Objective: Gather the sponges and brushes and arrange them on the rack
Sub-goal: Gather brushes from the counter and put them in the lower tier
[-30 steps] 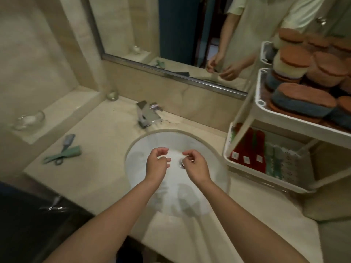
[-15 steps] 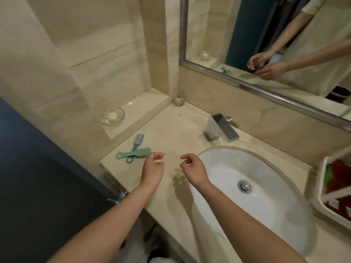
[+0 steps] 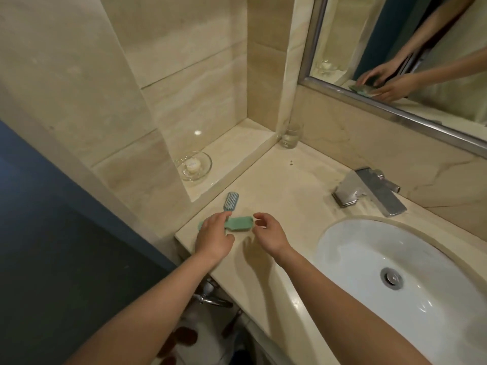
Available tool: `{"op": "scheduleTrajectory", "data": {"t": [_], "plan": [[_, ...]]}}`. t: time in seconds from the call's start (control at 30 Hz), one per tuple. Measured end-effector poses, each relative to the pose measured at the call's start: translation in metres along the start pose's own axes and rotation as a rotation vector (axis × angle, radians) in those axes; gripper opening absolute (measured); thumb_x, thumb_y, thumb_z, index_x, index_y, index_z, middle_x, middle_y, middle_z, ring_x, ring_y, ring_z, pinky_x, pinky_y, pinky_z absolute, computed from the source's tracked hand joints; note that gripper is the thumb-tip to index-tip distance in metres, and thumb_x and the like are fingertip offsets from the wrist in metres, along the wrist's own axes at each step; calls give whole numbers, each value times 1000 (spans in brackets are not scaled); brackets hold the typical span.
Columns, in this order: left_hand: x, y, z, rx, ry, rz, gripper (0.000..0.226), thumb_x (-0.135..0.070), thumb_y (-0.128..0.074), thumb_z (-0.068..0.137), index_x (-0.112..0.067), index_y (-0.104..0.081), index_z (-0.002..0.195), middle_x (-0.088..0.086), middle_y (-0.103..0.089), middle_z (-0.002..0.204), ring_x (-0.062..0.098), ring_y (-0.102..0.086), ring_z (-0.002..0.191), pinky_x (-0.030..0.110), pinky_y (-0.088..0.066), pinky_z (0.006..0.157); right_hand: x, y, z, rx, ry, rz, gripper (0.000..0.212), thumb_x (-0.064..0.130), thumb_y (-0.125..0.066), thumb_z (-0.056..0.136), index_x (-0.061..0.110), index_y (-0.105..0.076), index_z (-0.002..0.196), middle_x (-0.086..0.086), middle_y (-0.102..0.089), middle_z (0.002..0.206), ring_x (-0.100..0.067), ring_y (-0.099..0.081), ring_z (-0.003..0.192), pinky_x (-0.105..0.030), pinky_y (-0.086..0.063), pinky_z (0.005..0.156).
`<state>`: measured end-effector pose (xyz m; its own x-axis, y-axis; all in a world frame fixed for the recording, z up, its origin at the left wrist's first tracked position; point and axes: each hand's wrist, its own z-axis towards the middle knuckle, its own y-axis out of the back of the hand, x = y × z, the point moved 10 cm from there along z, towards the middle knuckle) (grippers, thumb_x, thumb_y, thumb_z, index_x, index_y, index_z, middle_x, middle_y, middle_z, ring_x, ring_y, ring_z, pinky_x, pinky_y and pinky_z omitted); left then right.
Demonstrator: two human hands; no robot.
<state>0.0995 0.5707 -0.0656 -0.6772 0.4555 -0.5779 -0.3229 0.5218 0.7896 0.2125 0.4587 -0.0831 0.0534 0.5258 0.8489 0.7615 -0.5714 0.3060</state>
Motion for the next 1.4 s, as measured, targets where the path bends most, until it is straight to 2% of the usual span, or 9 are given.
{"op": "scheduleTrajectory", "data": {"t": [0.17,0.33,0.43,0.63,0.9,1.0,1.1,1.23,1.4], "plan": [[11,-6,22,52,-35,211,54,-23,-58,87,-23,-40,138,1,-43,139,24,-36,128,35,-35,104,-1,-22,20,65,-87,40,52,5,-48,93,9,-39,143,-13,-49,138,-26,-54,119,-34,-45,101],[22,-11,31,31,-17,243,35,-34,-59,88,-23,-51,120,2,-49,123,23,-42,115,36,-40,93,-2,-28,26,23,-172,234,36,5,-43,92,7,-53,126,-16,-62,107,-22,-60,76,-30,-49,67],[23,-4,35,-48,-21,203,21,-30,-55,91,-19,-51,108,2,-54,113,23,-47,105,35,-39,83,2,-30,30,26,-193,372,26,8,-40,95,7,-58,114,-12,-62,90,-25,-60,68,-27,-49,57],[32,8,49,-111,112,-84,15,-30,-51,93,-20,-48,104,1,-61,94,24,-58,82,34,-42,65,6,-44,38,110,-254,484,27,5,-36,88,21,-35,67,-1,-36,63,-13,-30,50,-25,-25,49],[45,-16,58,15,418,-616,36,-32,-51,86,-12,-57,115,9,-69,103,27,-66,93,47,-55,86,-5,-61,39,117,-434,684,27,7,-38,94,5,-63,83,-6,-46,71,-15,-38,58,-29,-36,58],[46,-25,55,47,465,-779,24,-25,-48,87,-13,-62,102,4,-74,87,23,-71,84,37,-59,72,-12,-58,39,101,-469,638,24,6,-41,93,5,-64,84,-5,-56,67,-15,-51,58,-30,-46,63],[42,-37,49,83,495,-893,15,-17,-46,94,-18,-59,87,-6,-73,68,10,-71,65,22,-52,53,-11,-51,39,114,-412,455,16,5,-51,87,8,-60,75,-5,-49,58,-15,-45,47,-25,-43,51],[33,-47,43,115,517,-935,10,-20,-47,94,-19,-56,90,-4,-73,66,7,-68,55,21,-50,49,-13,-34,40,50,-305,221,9,12,-68,85,6,-65,90,-6,-60,71,-16,-53,57,-21,-43,47],[6,-59,40,171,499,-993,17,-21,-45,93,-14,-61,95,2,-74,72,14,-69,58,24,-51,50,-12,-12,27,-22,-243,344,15,-3,-53,89,7,-62,81,-6,-62,70,-13,-56,55,-18,-47,46]]}}
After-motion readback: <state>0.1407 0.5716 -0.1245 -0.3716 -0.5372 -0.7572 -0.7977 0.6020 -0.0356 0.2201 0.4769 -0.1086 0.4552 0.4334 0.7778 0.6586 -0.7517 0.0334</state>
